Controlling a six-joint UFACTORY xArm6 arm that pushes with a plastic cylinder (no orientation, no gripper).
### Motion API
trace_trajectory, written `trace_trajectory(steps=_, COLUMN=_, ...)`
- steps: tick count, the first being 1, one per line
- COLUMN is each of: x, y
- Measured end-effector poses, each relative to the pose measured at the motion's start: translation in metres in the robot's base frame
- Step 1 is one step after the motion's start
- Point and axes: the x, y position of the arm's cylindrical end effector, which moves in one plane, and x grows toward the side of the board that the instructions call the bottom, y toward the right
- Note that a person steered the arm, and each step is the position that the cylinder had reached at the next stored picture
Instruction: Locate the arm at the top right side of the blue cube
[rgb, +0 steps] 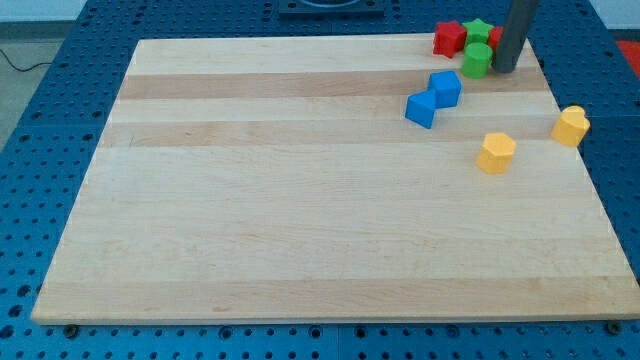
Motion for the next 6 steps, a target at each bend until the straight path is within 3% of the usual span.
trace_trajectory(steps=1, x=0.025, y=-0.007)
trace_trajectory(steps=3, x=0.024, y=-0.063)
trace_trajectory(steps=5, x=0.009, y=-0.076)
trace_trajectory(steps=6, x=0.025, y=-0.076)
